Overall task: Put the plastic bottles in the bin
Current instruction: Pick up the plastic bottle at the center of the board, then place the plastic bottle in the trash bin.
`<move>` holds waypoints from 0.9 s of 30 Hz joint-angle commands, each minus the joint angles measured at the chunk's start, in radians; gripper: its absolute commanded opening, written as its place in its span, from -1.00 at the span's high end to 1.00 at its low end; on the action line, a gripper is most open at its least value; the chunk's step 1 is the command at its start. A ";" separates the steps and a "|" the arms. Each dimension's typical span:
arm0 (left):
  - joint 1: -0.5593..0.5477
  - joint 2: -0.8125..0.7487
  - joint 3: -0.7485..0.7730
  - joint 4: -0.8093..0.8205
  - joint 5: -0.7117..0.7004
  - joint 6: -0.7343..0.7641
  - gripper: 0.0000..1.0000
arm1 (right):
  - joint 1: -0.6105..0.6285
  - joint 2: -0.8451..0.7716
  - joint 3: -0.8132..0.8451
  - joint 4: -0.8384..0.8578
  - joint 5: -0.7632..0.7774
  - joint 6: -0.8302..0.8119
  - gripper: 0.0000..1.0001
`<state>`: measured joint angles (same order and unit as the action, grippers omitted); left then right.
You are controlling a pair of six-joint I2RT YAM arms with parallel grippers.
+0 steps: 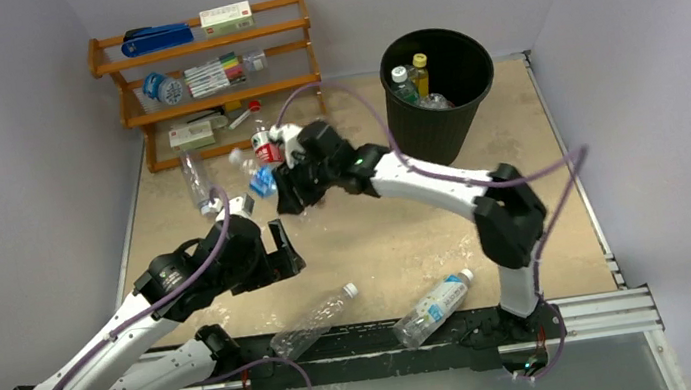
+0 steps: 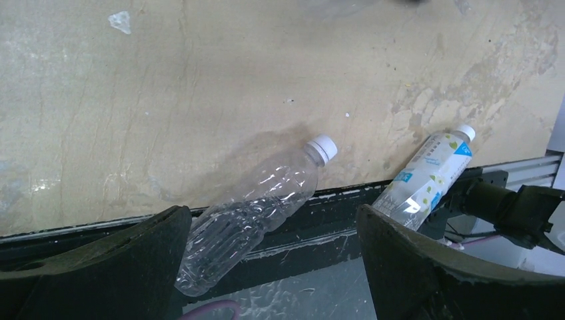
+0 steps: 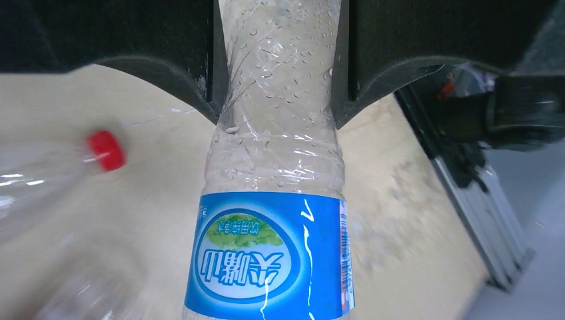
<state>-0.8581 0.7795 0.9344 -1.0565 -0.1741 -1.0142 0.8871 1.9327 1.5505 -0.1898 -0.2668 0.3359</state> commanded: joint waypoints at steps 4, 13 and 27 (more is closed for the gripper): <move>-0.001 0.025 -0.062 0.122 0.087 0.055 -0.90 | -0.150 -0.370 0.047 -0.037 0.064 -0.070 -0.03; -0.019 0.184 -0.114 0.156 0.151 0.133 -0.90 | -0.621 -0.465 0.175 -0.138 0.048 -0.140 -0.09; -0.277 0.432 -0.080 0.190 0.023 0.111 -0.89 | -0.792 -0.316 0.165 -0.101 0.024 -0.153 -0.21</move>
<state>-1.0912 1.1851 0.8181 -0.8772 -0.0723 -0.9047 0.0952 1.6512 1.7176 -0.3172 -0.2264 0.2062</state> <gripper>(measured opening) 0.946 0.574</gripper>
